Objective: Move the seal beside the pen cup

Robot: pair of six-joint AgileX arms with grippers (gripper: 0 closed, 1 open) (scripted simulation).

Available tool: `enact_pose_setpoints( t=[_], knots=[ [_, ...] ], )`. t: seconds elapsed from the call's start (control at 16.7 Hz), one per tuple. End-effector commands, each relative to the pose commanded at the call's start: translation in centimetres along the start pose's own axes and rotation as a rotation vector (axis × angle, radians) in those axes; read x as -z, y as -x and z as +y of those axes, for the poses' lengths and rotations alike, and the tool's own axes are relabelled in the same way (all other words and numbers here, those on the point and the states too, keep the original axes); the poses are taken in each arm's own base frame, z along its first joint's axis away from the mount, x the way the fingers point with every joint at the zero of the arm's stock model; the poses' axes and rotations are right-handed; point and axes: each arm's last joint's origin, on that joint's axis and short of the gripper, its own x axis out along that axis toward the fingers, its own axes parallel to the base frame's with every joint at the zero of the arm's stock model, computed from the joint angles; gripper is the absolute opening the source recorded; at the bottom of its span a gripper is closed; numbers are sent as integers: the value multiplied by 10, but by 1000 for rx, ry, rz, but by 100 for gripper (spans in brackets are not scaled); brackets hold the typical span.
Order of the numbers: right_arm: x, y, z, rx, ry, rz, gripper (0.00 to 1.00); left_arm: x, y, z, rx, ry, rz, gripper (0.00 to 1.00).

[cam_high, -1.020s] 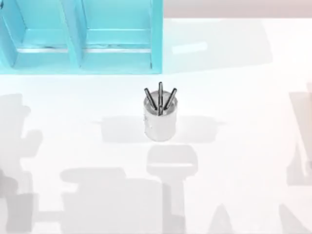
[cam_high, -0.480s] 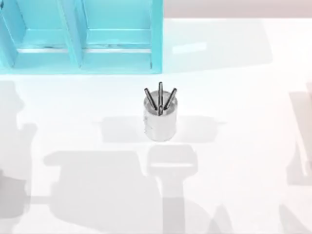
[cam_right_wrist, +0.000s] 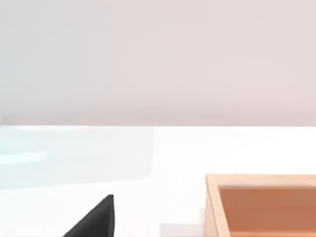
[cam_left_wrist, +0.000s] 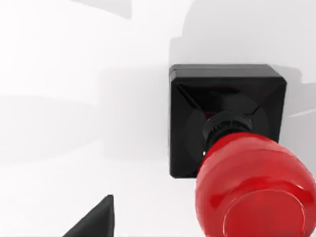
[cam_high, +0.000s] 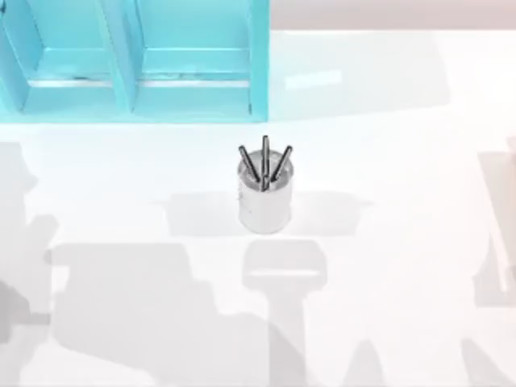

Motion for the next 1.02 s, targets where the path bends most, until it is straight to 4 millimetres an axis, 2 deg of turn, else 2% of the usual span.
enact_pose_setpoints(
  t=[0.18, 0.3, 0.6, 1.02],
  knots=[
    [0, 0, 0, 0, 0, 0, 100, 0, -36, 0, -2, 0, -9, 100],
    [0, 0, 0, 0, 0, 0, 100, 3, -52, 0, 0, -1, -1, 100],
    [0, 0, 0, 0, 0, 0, 100, 5, -57, -1, 1, -1, 2, 100],
    [0, 0, 0, 0, 0, 0, 100, 5, -57, -1, 1, -1, 2, 47]
  ],
)
